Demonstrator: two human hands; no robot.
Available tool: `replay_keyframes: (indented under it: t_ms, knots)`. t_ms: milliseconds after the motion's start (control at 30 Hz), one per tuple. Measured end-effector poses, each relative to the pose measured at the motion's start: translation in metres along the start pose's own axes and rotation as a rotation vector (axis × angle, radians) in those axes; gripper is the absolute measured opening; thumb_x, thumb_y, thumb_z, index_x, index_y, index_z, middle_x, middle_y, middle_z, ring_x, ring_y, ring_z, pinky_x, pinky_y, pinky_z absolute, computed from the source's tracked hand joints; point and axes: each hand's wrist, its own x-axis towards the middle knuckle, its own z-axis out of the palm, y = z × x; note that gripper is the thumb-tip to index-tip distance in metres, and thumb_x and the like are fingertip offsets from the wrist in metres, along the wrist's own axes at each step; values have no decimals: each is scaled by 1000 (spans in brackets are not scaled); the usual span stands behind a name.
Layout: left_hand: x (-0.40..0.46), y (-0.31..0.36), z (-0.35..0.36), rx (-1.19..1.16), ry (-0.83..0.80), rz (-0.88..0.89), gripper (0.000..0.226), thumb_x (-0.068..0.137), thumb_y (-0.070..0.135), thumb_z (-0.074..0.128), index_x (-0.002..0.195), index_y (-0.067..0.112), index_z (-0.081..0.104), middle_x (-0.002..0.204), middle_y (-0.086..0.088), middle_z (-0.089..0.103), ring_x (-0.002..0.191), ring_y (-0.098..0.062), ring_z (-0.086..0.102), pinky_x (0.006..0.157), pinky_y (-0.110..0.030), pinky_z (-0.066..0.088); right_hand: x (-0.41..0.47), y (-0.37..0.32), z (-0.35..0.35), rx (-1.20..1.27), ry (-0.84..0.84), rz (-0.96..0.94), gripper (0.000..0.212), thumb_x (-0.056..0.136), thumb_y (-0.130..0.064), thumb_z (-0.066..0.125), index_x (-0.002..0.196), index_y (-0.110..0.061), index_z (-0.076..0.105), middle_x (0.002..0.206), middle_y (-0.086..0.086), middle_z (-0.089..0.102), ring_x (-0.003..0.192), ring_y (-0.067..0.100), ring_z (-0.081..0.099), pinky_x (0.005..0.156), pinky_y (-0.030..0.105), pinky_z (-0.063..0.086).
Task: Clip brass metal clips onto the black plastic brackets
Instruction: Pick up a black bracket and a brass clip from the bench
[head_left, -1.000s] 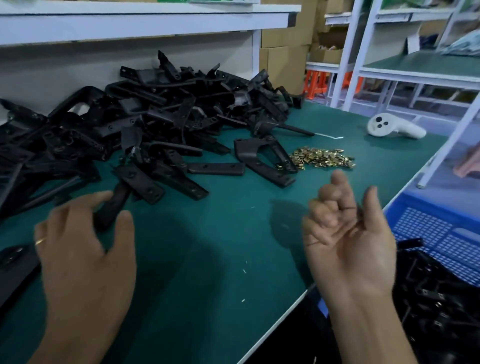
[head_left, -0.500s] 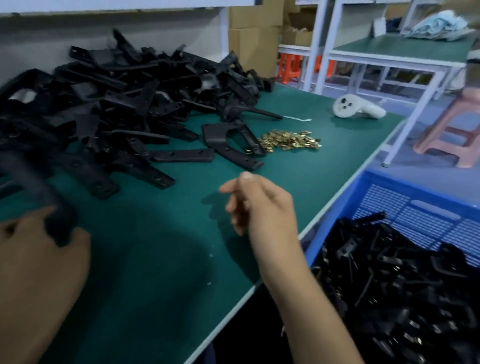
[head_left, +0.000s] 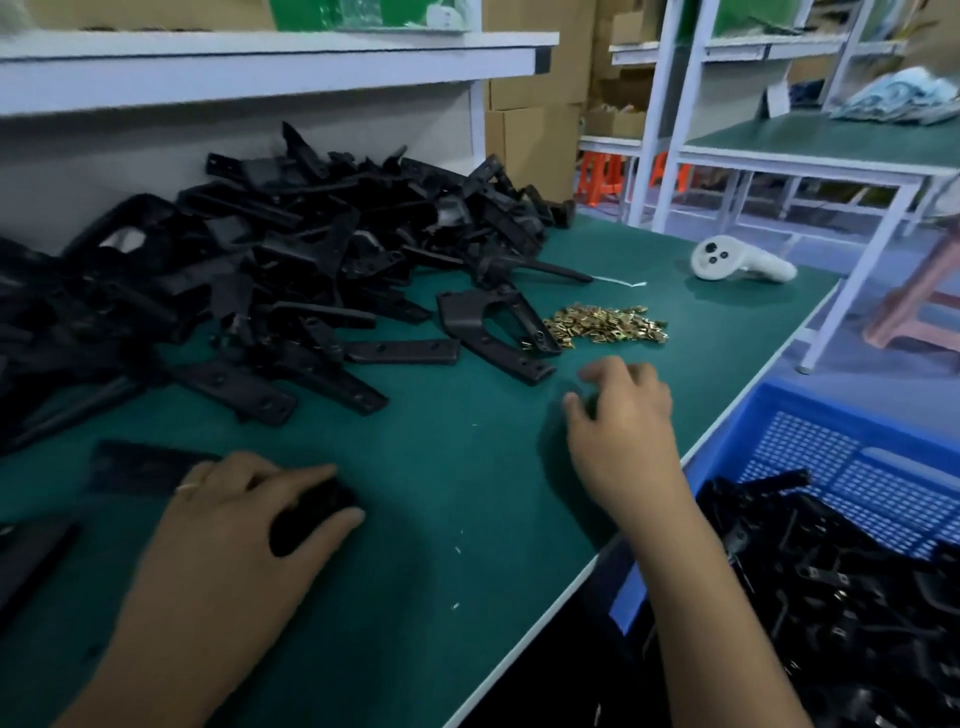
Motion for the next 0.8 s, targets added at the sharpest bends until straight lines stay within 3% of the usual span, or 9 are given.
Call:
replay_keyframes:
  t_ms: [33, 167, 267, 333, 367, 433, 533, 667, 800]
  knots:
    - [-3, 6, 0, -69, -114, 24, 53, 82, 76, 64, 118, 39, 75, 97, 20, 52, 97, -10, 50, 86, -28, 47, 11, 7, 0, -78, 20, 12, 33, 100, -20, 58, 130, -8, 56, 130, 18, 49, 120, 37, 41, 104, 41, 31]
    - [0, 7, -8, -307, -177, 32, 50, 82, 62, 57, 131, 50, 62, 118, 27, 53, 108, 0, 55, 83, -7, 41, 54, 22, 1, -309, -24, -44, 43, 100, -15, 48, 143, -13, 49, 141, 22, 46, 121, 42, 39, 101, 47, 34]
    - [-6, 12, -5, -471, -87, 140, 39, 97, 24, 54, 131, 36, 67, 112, 20, 62, 93, -7, 64, 76, -10, 44, 72, 23, 3, -367, -102, -138, 47, 103, -20, 45, 149, -25, 49, 147, 14, 45, 127, 40, 36, 105, 50, 36]
    - [-6, 9, -1, -332, -8, 182, 42, 97, 6, 56, 129, 30, 69, 111, 23, 60, 93, -5, 62, 80, -13, 44, 75, 22, 5, -374, -99, -175, 40, 104, -24, 45, 142, -21, 59, 141, 12, 48, 125, 38, 37, 104, 49, 39]
    - [-4, 7, 2, -233, 35, 169, 39, 98, 6, 59, 130, 28, 69, 116, 23, 59, 99, -5, 59, 86, -17, 45, 75, 22, 6, -361, -83, -186, 36, 104, -25, 47, 135, -19, 64, 136, 11, 50, 121, 36, 39, 100, 47, 40]
    - [1, 5, 4, -38, 75, 142, 36, 98, 26, 59, 133, 30, 68, 124, 15, 59, 110, -14, 52, 93, -33, 44, 71, 22, 6, -320, -51, -202, 24, 102, -24, 52, 119, -17, 68, 122, 8, 52, 114, 32, 41, 89, 44, 43]
    - [1, 1, 3, 2, -27, 63, 51, 92, 51, 40, 132, 39, 68, 110, 21, 61, 105, -13, 50, 86, -39, 39, 67, 19, 5, -254, -46, -215, 10, 100, -19, 57, 104, -18, 66, 105, 4, 51, 107, 28, 46, 76, 39, 44]
    - [-1, -2, 4, -2, -56, 45, 46, 96, 60, 41, 132, 46, 66, 101, 25, 54, 94, -9, 48, 84, -36, 37, 67, 15, -3, -119, -78, -162, 13, 96, -6, 63, 107, -10, 69, 104, 8, 58, 97, 29, 57, 88, 37, 48]
    - [0, -2, 7, -8, -79, 50, 46, 100, 57, 40, 135, 40, 66, 117, 17, 53, 95, -11, 46, 87, -37, 44, 42, 3, -12, 2, -110, -112, 16, 91, -2, 68, 102, -13, 71, 96, 3, 70, 93, 19, 65, 91, 31, 51]
